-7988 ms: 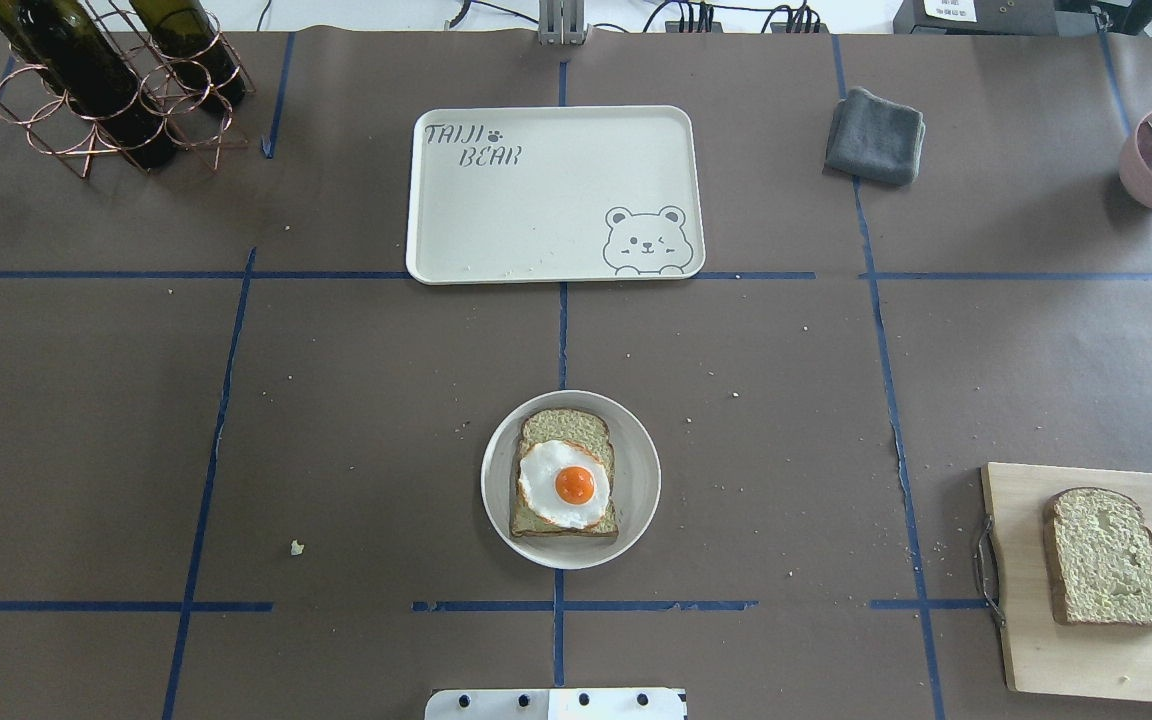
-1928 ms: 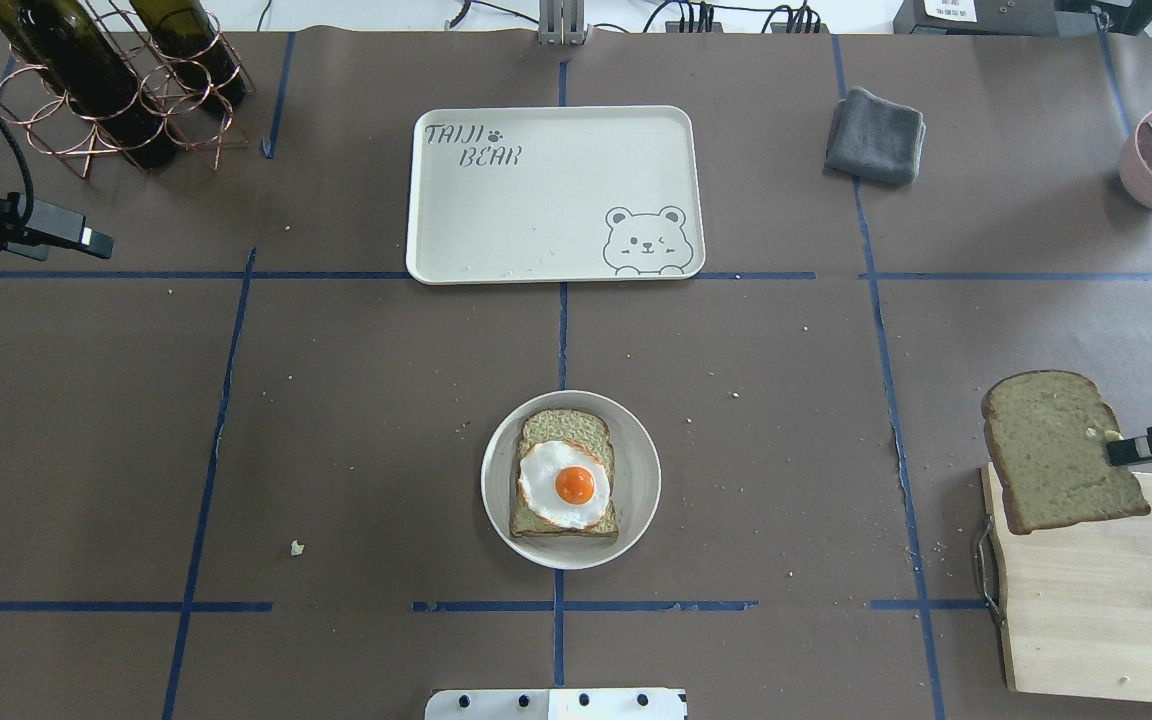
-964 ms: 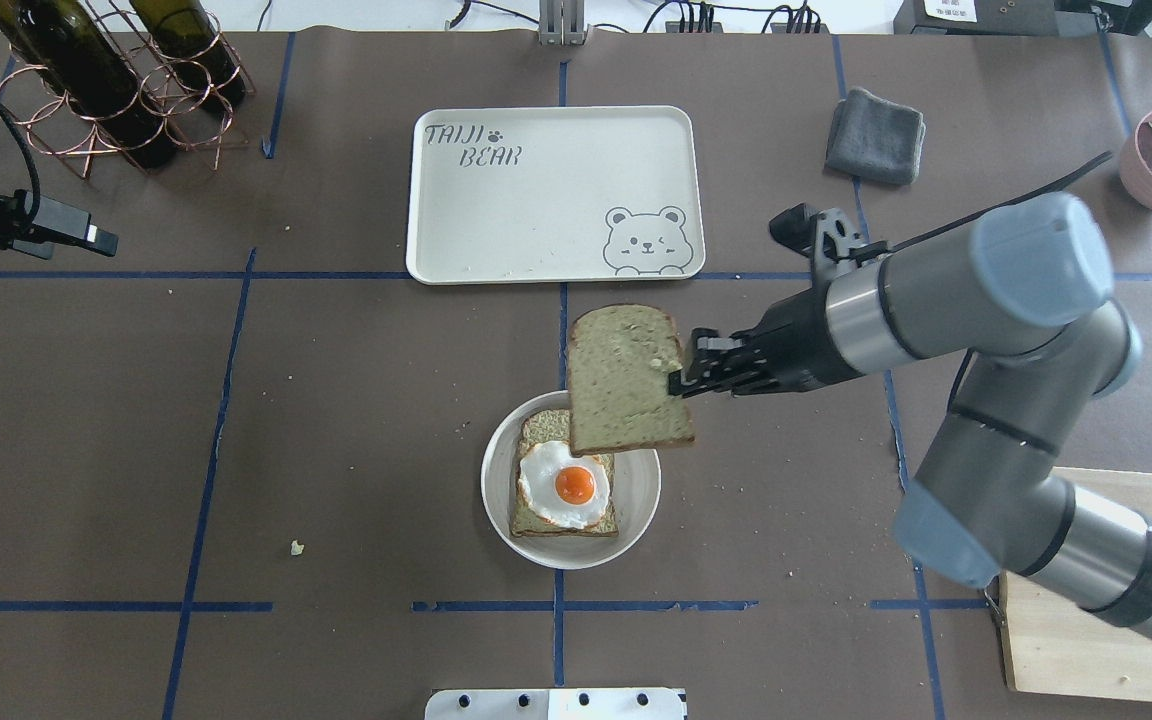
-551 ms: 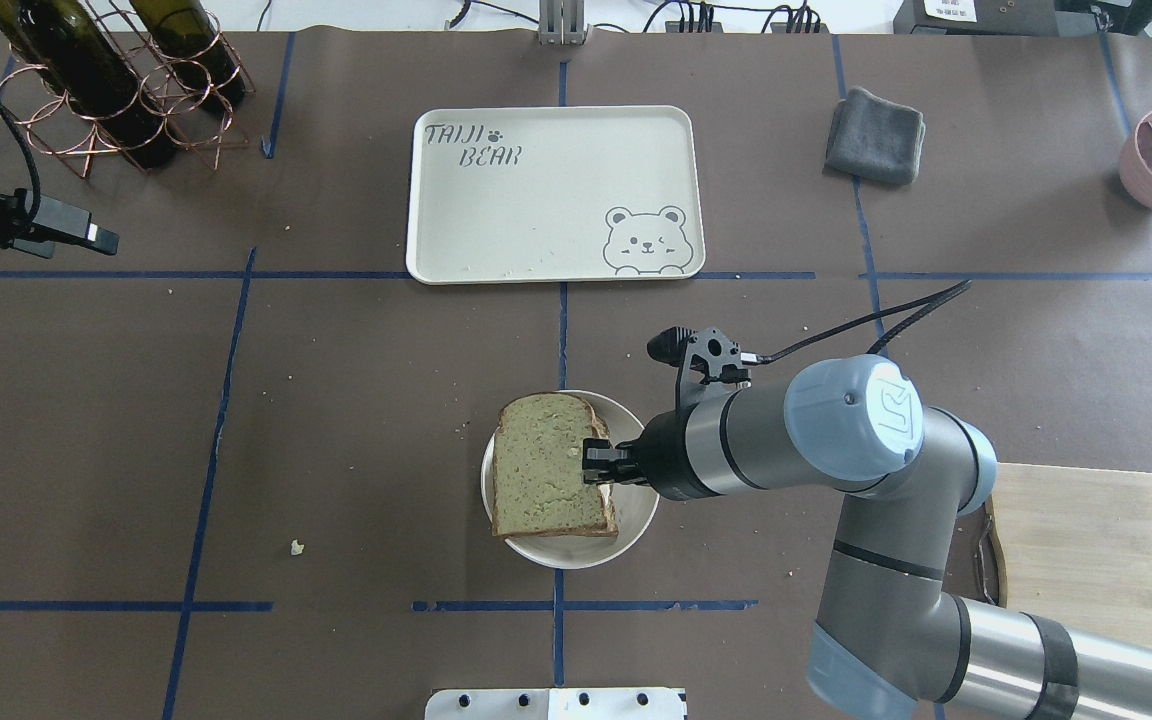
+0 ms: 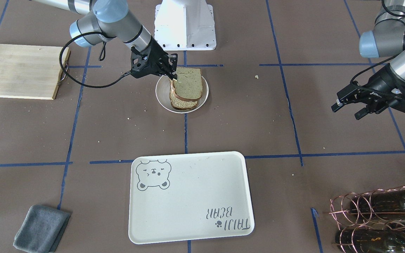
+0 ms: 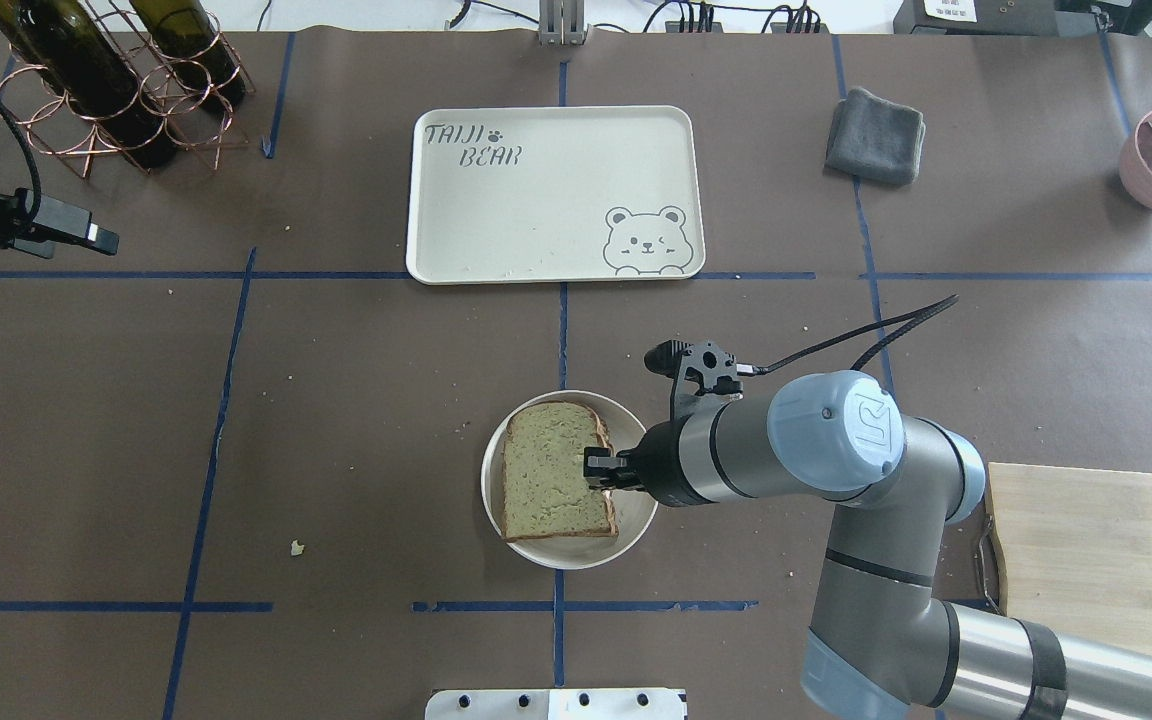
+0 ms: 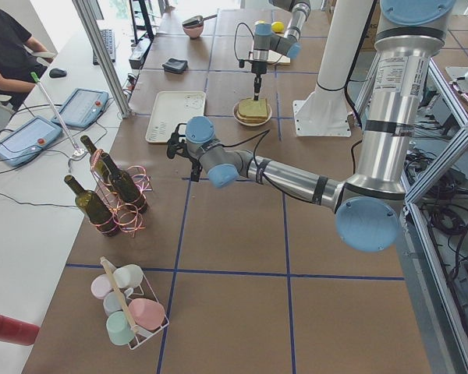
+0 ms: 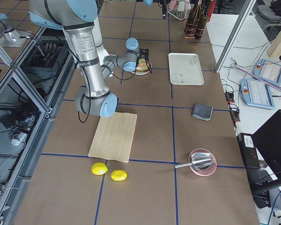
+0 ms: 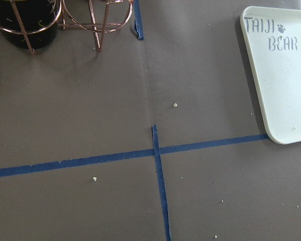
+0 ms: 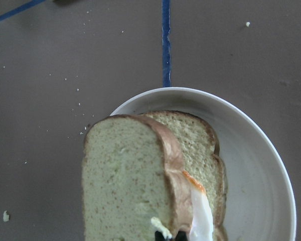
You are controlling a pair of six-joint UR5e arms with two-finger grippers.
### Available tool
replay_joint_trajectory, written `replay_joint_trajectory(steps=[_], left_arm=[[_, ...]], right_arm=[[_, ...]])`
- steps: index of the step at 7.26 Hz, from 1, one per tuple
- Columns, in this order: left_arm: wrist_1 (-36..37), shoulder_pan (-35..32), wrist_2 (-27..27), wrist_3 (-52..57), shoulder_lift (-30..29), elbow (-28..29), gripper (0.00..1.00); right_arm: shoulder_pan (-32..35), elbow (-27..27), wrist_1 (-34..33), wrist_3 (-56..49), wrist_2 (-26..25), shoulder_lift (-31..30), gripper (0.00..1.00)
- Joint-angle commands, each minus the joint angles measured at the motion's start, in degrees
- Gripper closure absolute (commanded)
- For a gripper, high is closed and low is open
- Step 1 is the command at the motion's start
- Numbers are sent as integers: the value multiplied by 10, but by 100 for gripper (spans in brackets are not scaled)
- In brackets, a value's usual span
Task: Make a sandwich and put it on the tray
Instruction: 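Carry the bread with the right gripper and lay it on the egg toast, then open the right gripper and raise it away while the left arm reaches toward the plate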
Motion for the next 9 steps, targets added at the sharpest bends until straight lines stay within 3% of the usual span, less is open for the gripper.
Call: replay_joint_trajectory(steps=[1, 2, 3, 4, 6, 7, 9], left_arm=[[0, 0, 0, -1, 0, -1, 0], [0, 1, 0, 1, -1, -1, 0], [0, 1, 0, 0, -9, -1, 0], [0, 2, 0, 0, -12, -1, 0], [2, 4, 0, -2, -21, -3, 0], [5, 13, 3, -24, -41, -2, 0], [6, 88, 52, -120, -72, -22, 0]], right_arm=[[5, -2, -1, 0, -2, -3, 100], [5, -3, -11, 0, -2, -3, 100], [5, -4, -16, 1, -2, -1, 85], [7, -4, -27, 1, -4, 0, 1], [12, -1, -34, 10, -5, 0, 0], [26, 14, -69, 10, 3, 0, 0], [83, 74, -252, -10, 54, 1, 0]])
